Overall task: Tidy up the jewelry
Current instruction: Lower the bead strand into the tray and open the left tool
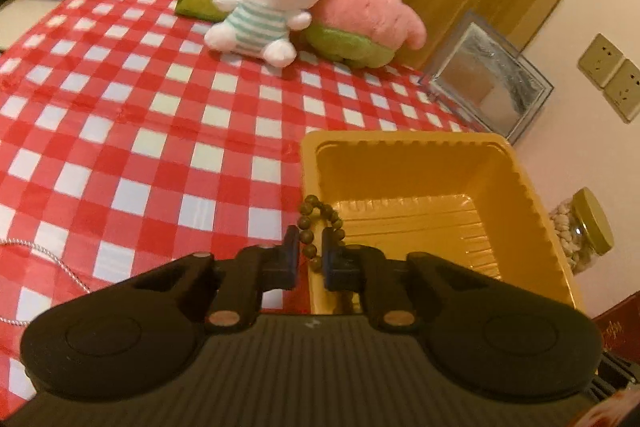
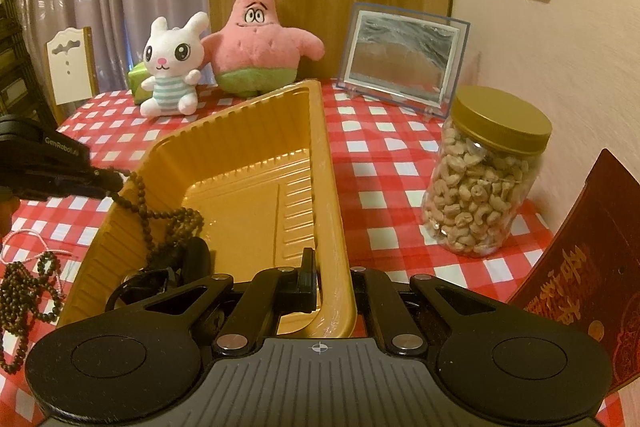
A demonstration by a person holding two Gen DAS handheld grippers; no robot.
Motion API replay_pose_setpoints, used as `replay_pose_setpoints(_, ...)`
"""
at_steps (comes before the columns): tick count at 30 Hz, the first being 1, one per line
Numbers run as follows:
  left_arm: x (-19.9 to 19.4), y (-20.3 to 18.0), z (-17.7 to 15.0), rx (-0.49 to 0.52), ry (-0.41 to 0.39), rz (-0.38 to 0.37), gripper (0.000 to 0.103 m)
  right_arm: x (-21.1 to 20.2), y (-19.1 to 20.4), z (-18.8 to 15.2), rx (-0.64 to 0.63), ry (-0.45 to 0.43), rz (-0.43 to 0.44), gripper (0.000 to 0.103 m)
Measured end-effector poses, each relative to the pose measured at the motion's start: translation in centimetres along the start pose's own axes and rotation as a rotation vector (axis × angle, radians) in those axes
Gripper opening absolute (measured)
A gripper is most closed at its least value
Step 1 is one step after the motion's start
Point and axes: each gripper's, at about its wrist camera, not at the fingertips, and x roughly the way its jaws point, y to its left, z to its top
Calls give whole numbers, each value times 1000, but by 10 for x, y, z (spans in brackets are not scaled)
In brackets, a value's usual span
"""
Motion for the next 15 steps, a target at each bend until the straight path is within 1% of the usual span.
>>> replay_pose_setpoints(4, -15, -15, 1, 82, -36, -44, 6, 1, -2, 0, 1, 1, 0, 4)
replay_pose_setpoints(7, -24, -27, 0, 96, -32, -105, 6, 1, -1, 1, -3, -2, 1, 4)
replay_pose_setpoints(9, -28, -40, -4, 124, -13, -154, 6, 2, 0, 1, -4, -3, 1, 4)
replay_pose_setpoints(12, -31, -54, -14, 163, 23, -201, 6, 2, 1, 2, -4, -3, 2, 4)
replay_pose_setpoints(15, -30, -60, -25, 181, 72, -227, 8, 3, 1, 2, -4, -4, 3, 4)
